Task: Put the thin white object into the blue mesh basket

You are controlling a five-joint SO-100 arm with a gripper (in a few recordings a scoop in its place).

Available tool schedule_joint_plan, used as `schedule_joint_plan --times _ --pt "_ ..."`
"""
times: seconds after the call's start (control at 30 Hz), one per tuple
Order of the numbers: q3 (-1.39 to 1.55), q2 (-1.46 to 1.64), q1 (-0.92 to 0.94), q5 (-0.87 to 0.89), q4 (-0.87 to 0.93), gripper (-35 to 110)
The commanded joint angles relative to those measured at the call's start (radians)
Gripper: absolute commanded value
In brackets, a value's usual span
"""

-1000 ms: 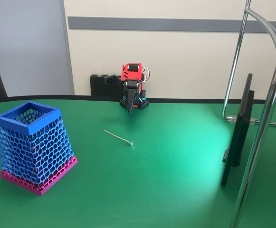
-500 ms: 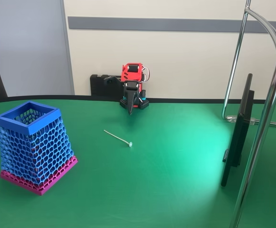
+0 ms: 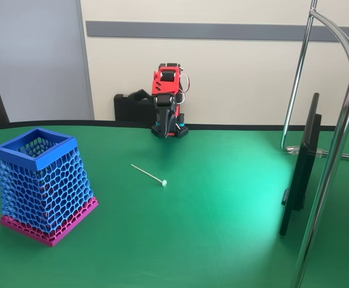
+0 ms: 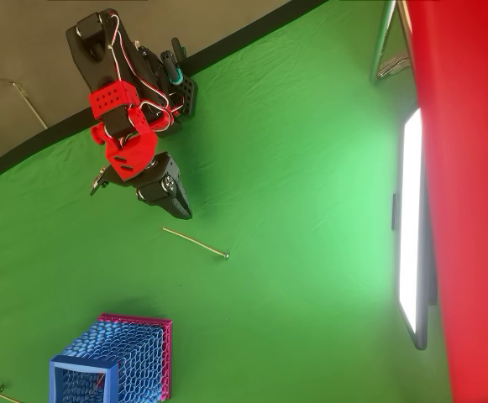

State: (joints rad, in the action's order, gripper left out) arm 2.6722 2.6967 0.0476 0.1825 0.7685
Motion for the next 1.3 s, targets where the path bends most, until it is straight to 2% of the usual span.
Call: schedule_joint_plan --times 0.0,0.43,0.87,1.13,1.27 --pt "-0.129 -0.133 0.02 0.063 -0.017 1" --pt "-0.456 -0.614 0.038 0.244 0.021 1" --pt "-0.759 -0.937 0.049 0.383 0.16 1" --pt "-0.931 -1.157 0.041 0.443 0.222 3" --pt "-1.005 -1.244 0.018 0.456 0.268 10"
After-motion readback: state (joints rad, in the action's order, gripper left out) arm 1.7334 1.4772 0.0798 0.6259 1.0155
